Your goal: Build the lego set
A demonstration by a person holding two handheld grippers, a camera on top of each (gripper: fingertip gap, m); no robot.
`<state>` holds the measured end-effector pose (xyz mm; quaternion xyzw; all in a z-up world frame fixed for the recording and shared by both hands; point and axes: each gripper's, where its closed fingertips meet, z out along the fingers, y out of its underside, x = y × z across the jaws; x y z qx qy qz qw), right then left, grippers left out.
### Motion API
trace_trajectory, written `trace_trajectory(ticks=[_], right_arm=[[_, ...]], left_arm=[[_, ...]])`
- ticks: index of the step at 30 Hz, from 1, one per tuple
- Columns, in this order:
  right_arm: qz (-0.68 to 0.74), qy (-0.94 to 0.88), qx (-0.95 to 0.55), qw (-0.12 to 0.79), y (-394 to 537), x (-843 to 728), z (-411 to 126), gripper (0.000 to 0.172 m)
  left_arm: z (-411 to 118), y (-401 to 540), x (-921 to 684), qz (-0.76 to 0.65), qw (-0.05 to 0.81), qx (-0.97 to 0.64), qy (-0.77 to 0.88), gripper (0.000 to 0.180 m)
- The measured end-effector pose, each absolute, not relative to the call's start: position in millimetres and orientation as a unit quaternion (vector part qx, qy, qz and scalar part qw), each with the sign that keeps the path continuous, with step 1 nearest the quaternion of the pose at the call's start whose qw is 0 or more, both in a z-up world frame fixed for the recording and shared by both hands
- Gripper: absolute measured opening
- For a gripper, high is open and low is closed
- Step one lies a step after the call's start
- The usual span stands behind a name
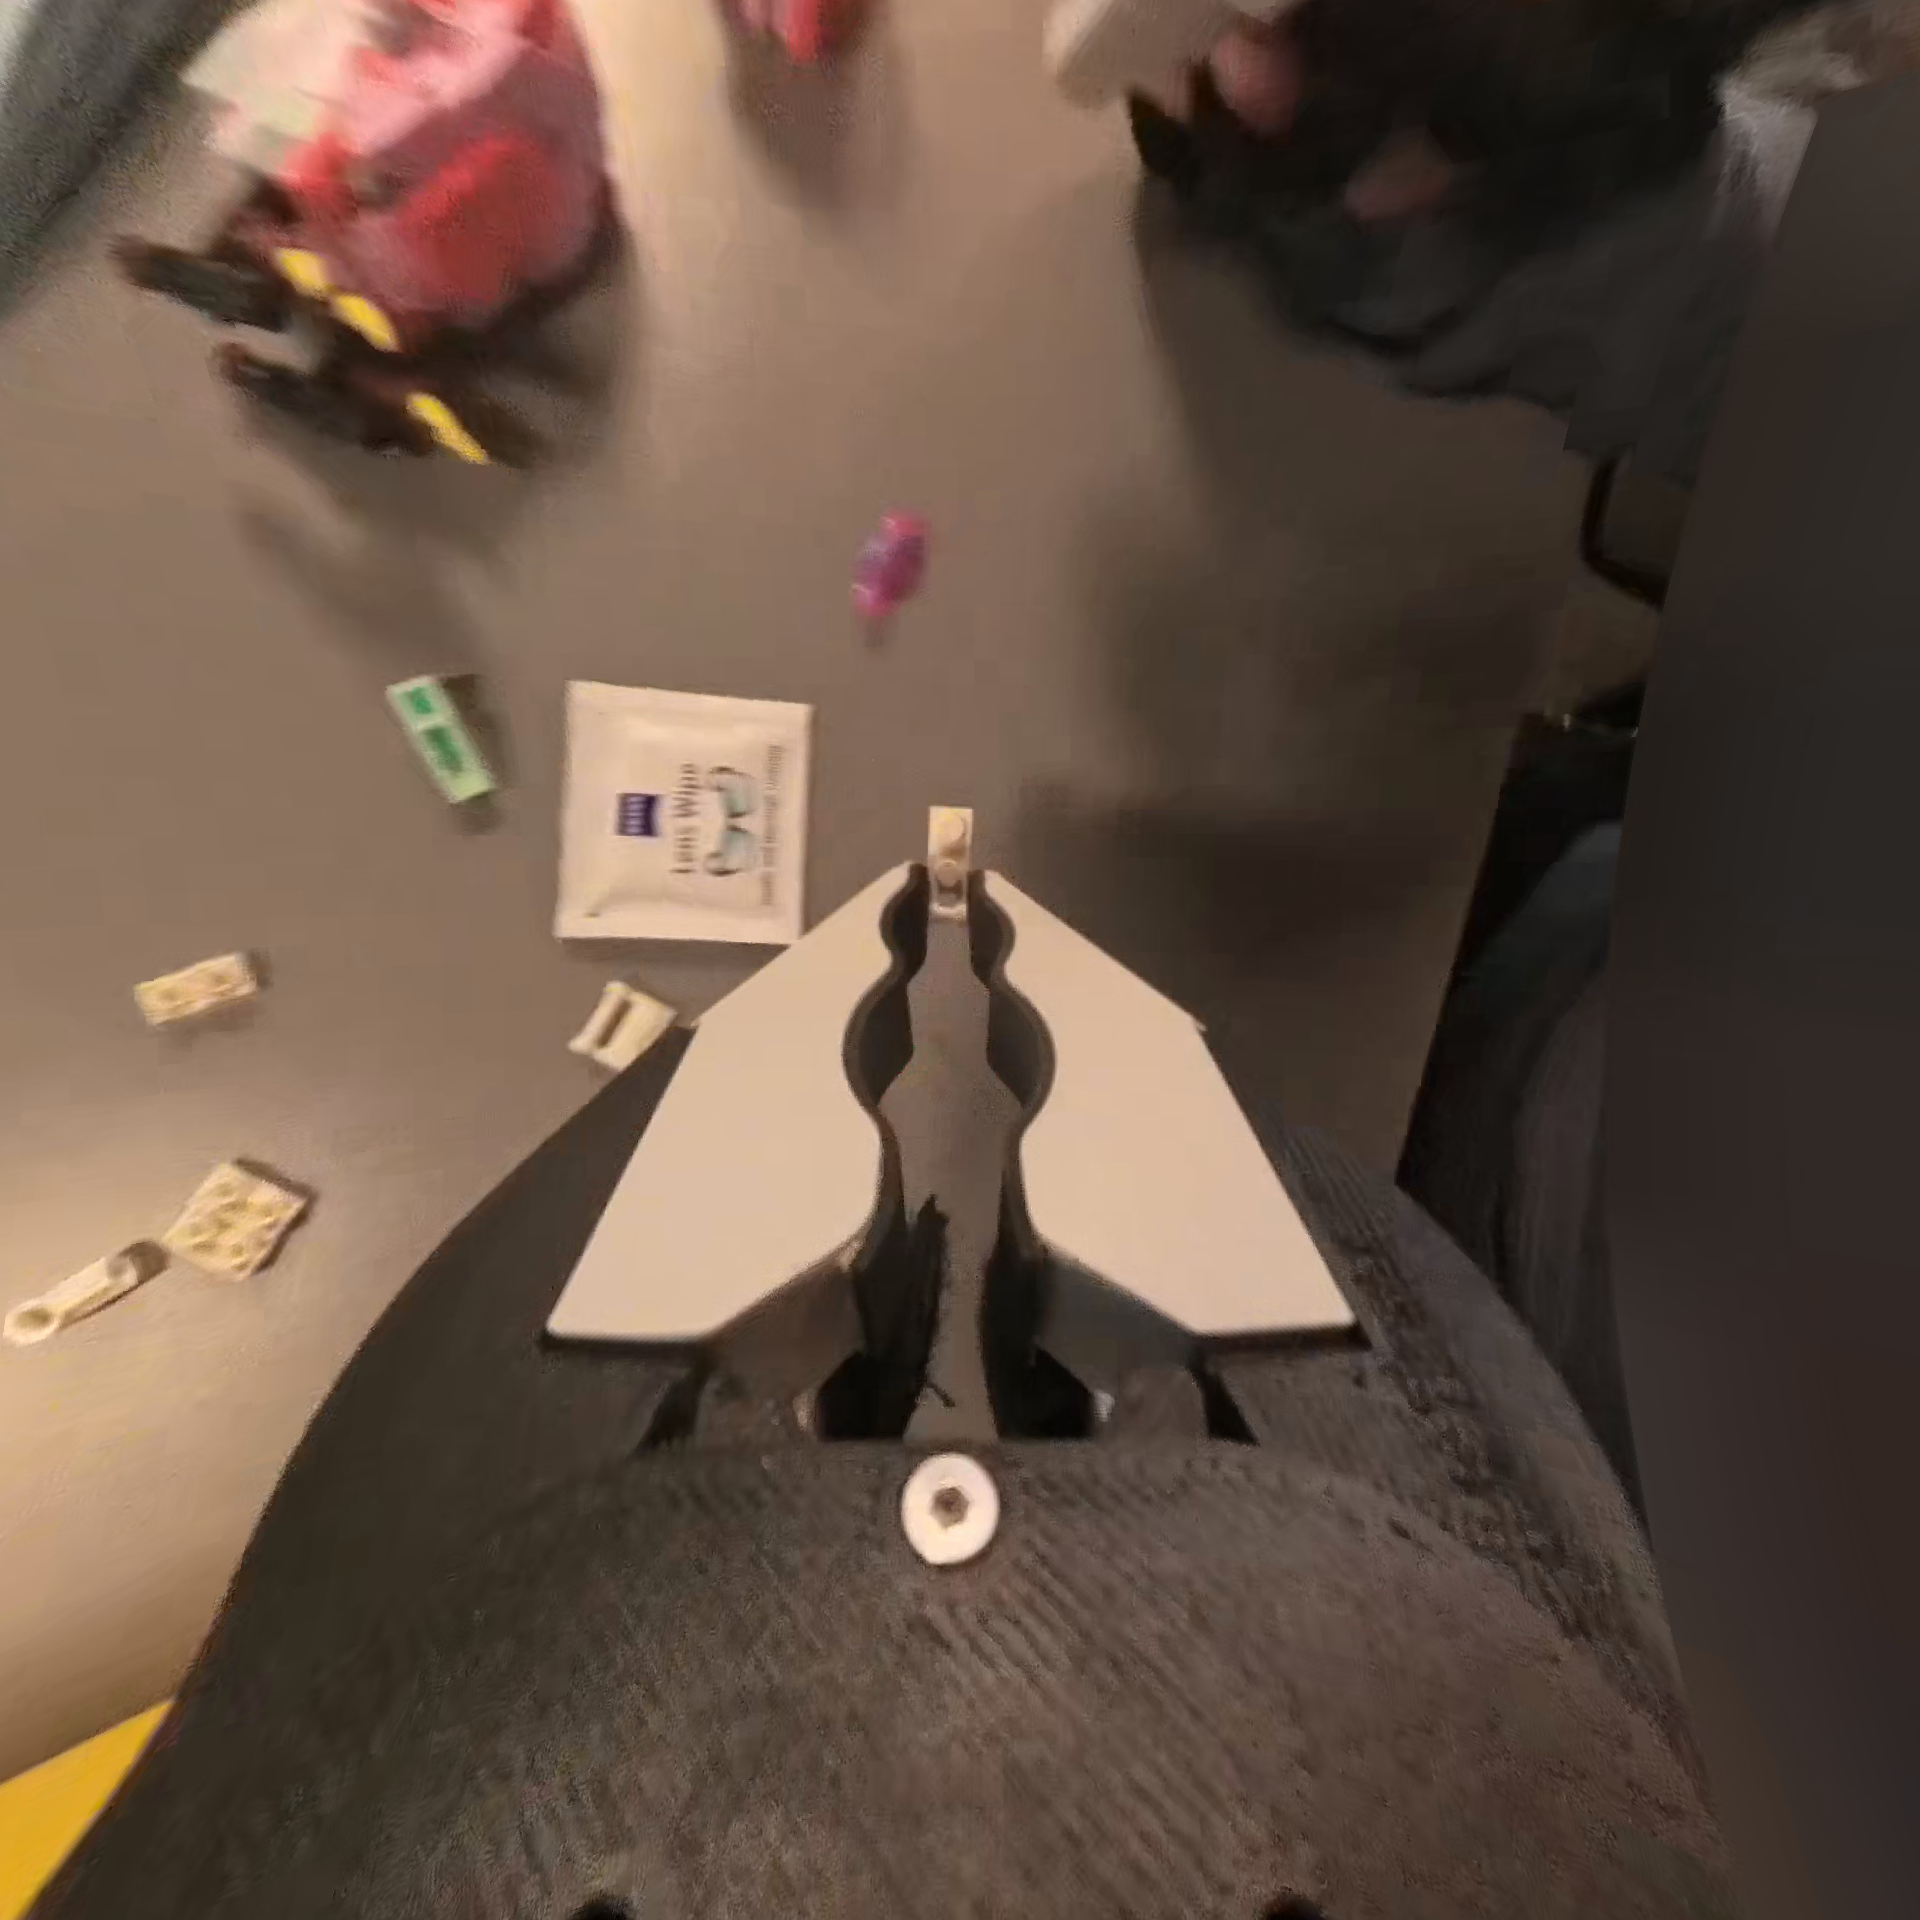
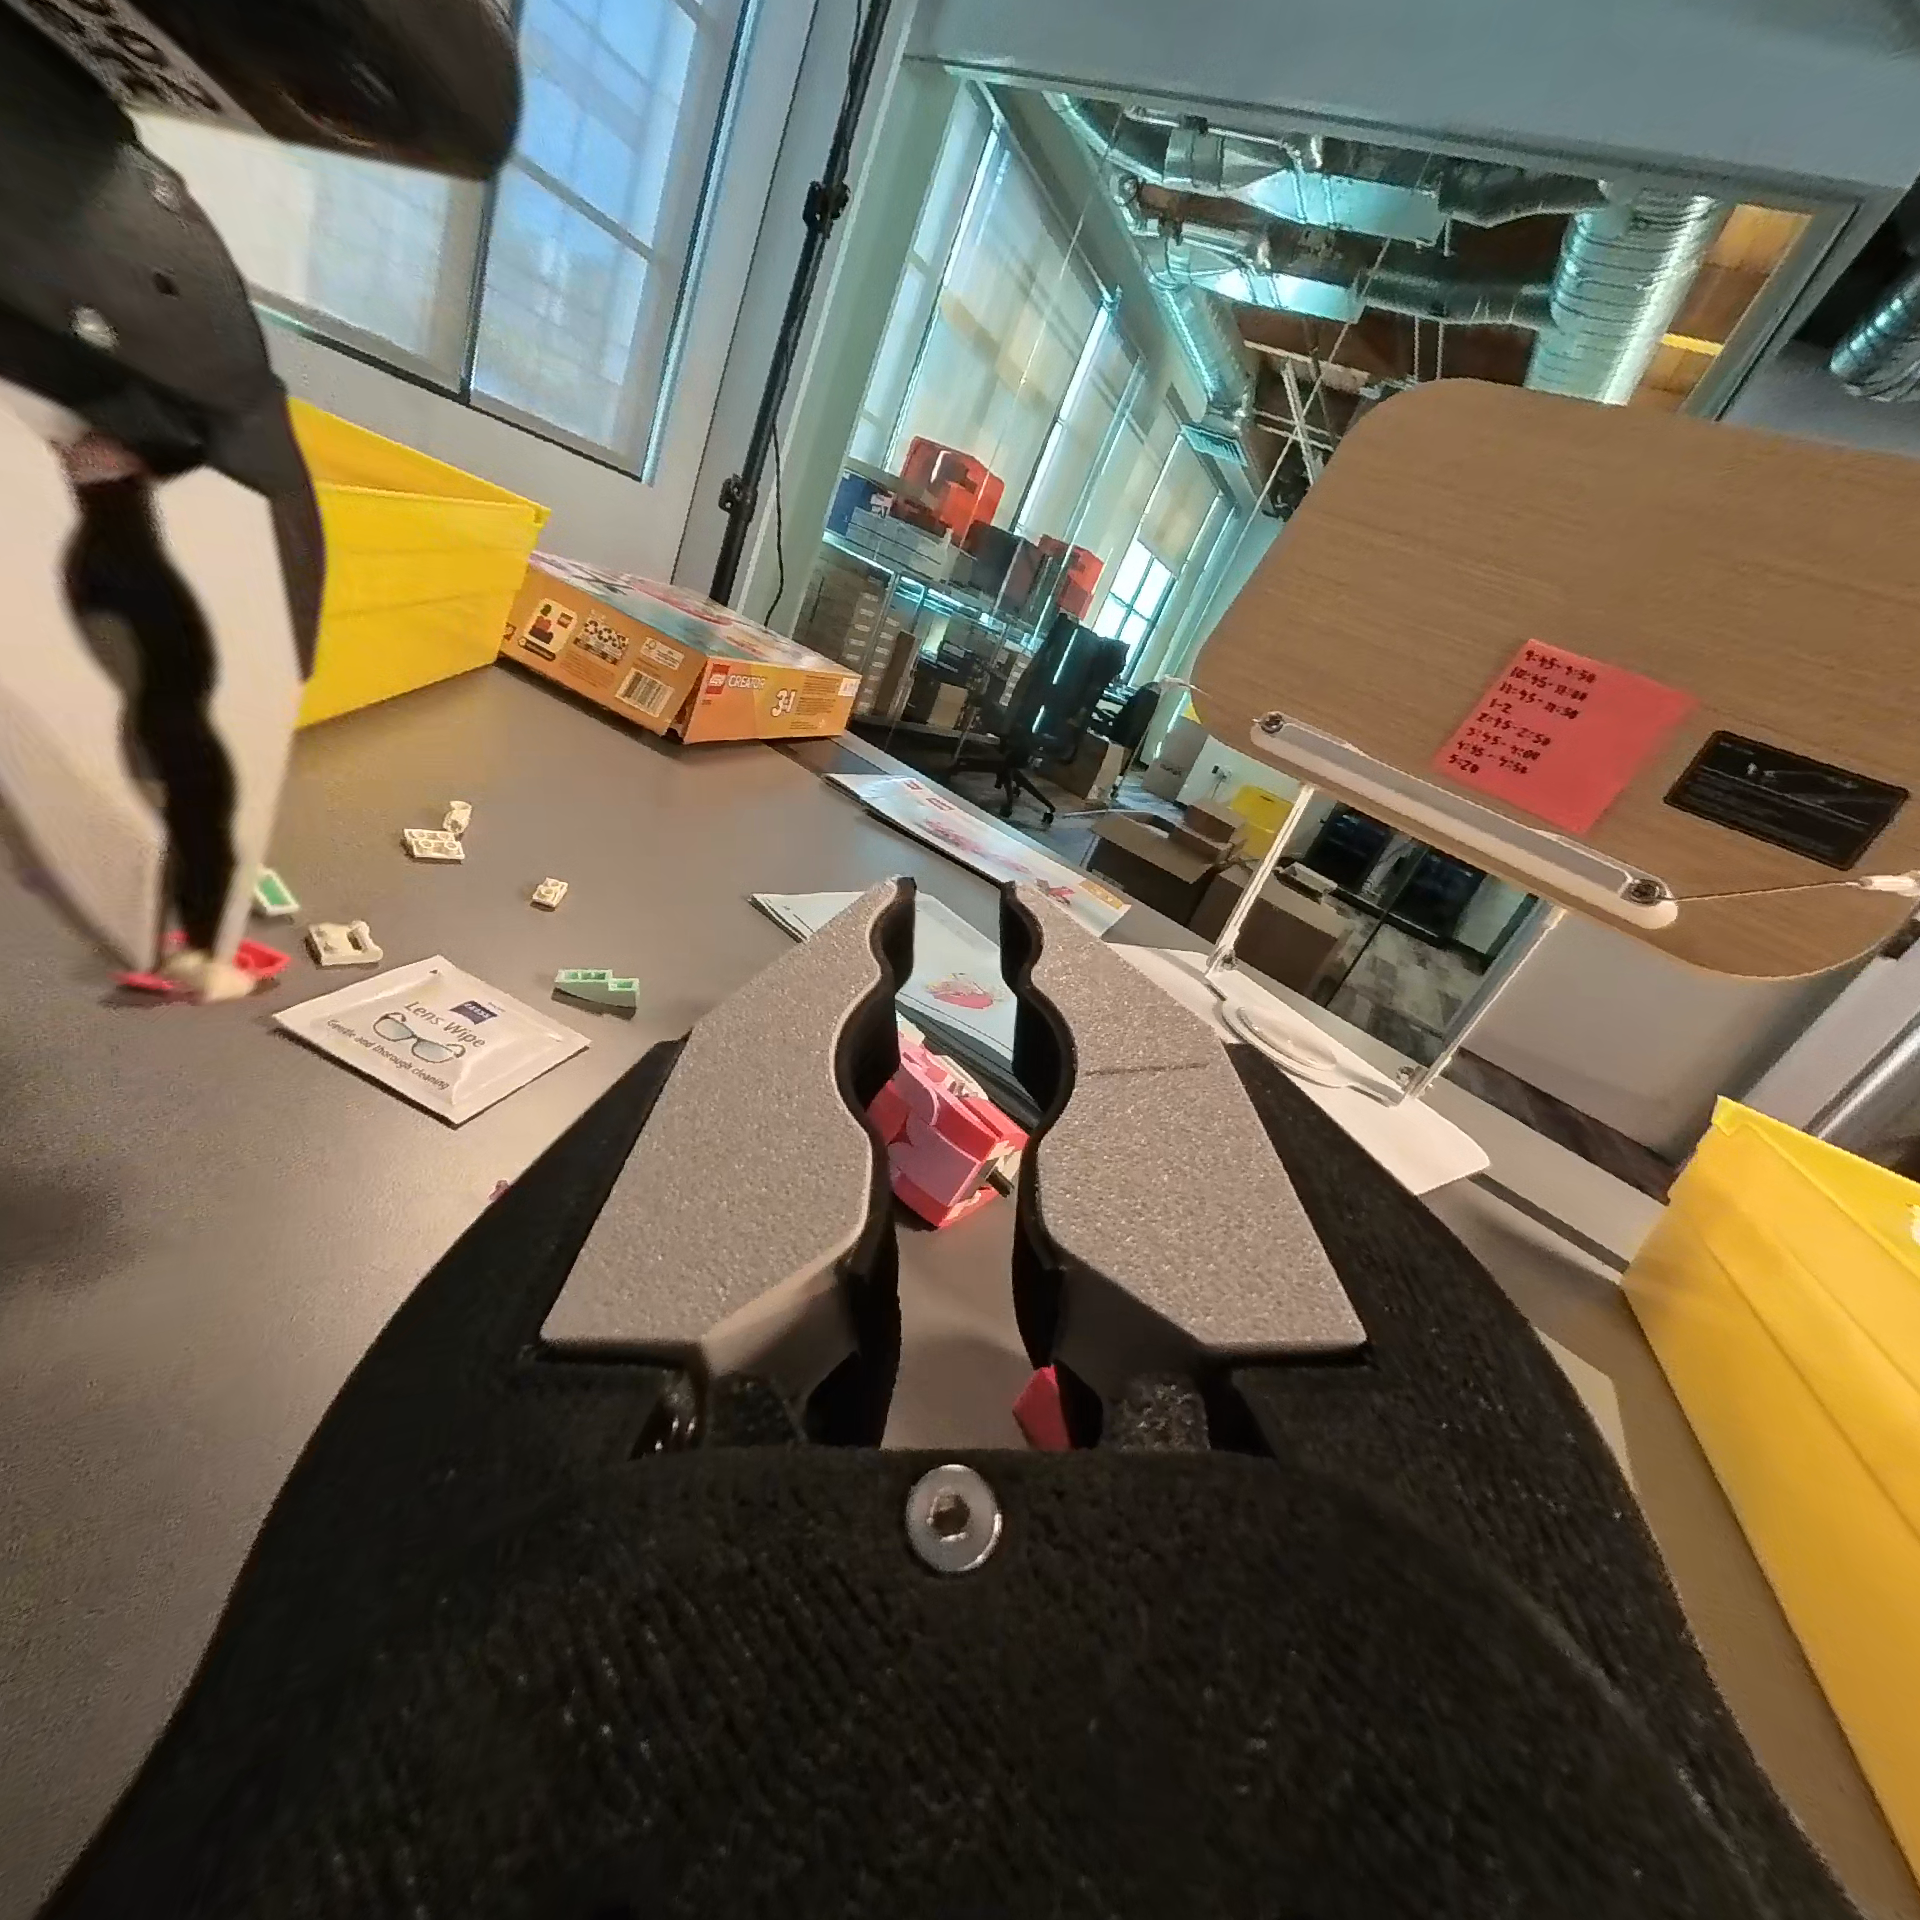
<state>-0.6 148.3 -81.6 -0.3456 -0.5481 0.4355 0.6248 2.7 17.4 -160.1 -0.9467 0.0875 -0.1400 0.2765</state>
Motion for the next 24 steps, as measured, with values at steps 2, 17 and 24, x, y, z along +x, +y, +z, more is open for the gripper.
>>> trace_trajectory(ticks=[2, 17, 24], right_arm=[[0.433, -0.549, -0.345, 0.626, 148, -1, -82, 0.014], [0.426, -0.543, -0.349, 0.634, 153, 0, -81, 0.014], [0.417, -0.548, -0.346, 0.637, 151, 0, -83, 0.014]], left_arm=[[-168, 16, 18, -0.130, 0.258, -0.951, 0.112, 0.006], [-191, 25, 24, -0.113, 0.251, -0.960, 0.056, 0.021], [-190, 13, 27, -0.149, 0.263, -0.952, 0.039, 0.032]])
